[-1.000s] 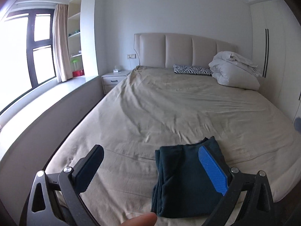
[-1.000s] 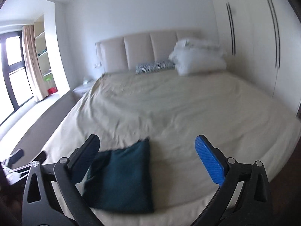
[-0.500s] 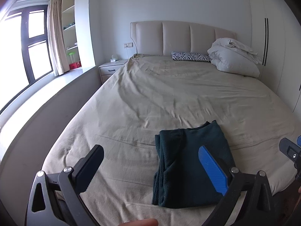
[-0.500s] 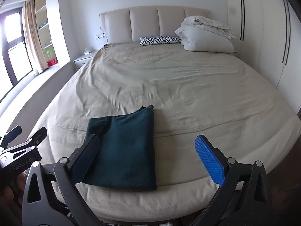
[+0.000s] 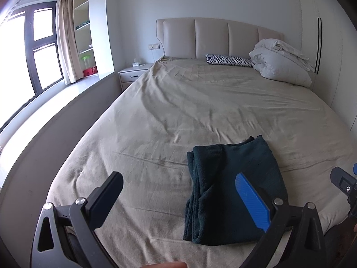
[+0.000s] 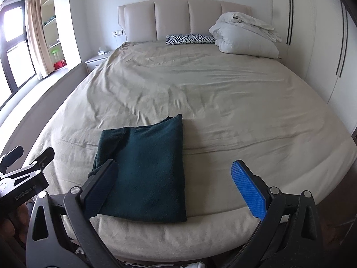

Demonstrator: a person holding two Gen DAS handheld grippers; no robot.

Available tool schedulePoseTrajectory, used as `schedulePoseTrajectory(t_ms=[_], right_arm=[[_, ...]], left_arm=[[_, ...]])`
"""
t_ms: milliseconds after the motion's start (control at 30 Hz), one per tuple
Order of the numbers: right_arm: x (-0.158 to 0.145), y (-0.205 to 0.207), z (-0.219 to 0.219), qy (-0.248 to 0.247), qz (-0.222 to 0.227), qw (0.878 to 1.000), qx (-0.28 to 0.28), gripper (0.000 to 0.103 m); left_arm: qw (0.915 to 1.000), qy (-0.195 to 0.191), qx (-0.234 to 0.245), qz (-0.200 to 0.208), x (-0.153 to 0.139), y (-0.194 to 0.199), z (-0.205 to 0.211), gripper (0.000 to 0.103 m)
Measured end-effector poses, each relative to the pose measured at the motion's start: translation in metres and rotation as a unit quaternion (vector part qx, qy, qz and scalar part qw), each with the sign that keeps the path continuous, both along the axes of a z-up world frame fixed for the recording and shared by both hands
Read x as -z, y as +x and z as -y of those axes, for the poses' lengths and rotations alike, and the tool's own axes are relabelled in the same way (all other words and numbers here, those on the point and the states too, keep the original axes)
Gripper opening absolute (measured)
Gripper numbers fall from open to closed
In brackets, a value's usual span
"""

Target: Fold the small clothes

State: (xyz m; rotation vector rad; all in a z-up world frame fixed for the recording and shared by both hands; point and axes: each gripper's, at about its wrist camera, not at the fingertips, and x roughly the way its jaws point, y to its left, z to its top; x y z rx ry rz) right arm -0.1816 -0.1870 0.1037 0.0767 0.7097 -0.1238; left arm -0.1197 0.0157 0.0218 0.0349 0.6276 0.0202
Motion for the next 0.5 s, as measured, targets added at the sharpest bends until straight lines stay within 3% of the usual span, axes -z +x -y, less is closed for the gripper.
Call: schedulePoseTrajectory(t_ms=[500], right_arm=[[0.011,0.0094,-0.0079,-0.002,-0.013,1.0,-0.007,0.103]], left_arm=[[1.0,0.001,0.002,-0.006,0.0065,-0.0001,0.0007,0.103]])
